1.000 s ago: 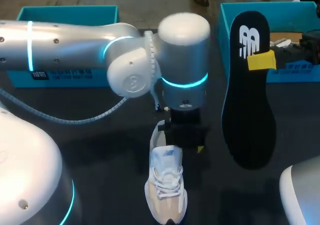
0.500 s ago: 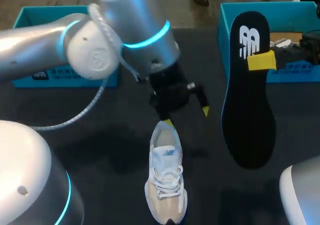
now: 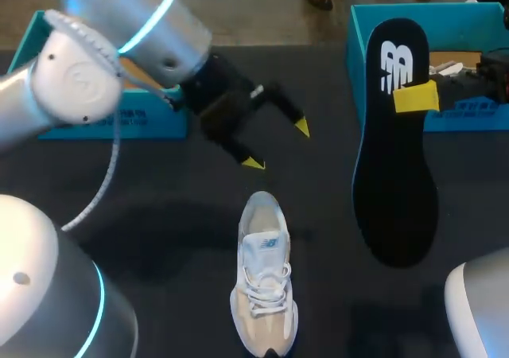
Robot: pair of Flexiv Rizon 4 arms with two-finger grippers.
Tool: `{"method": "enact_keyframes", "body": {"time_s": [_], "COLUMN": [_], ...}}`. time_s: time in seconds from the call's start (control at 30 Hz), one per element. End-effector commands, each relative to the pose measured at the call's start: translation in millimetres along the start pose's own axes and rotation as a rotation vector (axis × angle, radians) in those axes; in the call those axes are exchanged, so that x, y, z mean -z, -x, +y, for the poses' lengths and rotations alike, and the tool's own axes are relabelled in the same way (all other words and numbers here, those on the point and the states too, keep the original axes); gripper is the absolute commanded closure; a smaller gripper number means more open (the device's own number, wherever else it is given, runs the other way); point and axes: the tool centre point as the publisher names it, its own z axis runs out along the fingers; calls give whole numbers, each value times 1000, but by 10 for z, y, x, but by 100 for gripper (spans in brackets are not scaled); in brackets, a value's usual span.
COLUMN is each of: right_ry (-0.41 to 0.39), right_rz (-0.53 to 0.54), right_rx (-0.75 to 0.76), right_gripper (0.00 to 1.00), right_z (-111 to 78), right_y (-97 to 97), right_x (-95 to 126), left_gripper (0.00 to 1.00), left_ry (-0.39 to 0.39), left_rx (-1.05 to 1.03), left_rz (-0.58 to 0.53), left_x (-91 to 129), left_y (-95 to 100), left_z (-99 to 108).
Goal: Take the shoe out of the shoebox, open the shoe tongue, remove and reinsert the insole, then place the shoe into the shoebox
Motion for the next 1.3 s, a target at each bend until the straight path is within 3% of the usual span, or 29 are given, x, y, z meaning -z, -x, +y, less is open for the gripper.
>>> {"method": "enact_keyframes", "body": {"time_s": [0.03,0.47,1.3], "right_ry": [-8,-8,-8], "right_rz": [0,0,0], "right_rx": [-2,-2,-2], "right_gripper": [100,100,100], "right_z": [45,45,45], "right_y": [11,11,11], "right_x": [-17,-17,-17], "left_gripper": [0,0,0], "left_ry": [-23,-69,-100], "left_rx": [-6,-53,-143], "left_rz": [-641,-796,-836], "left_x": [102,251,415], "left_y": [-79,-67,8], "left_z": [-53,38,175]}}
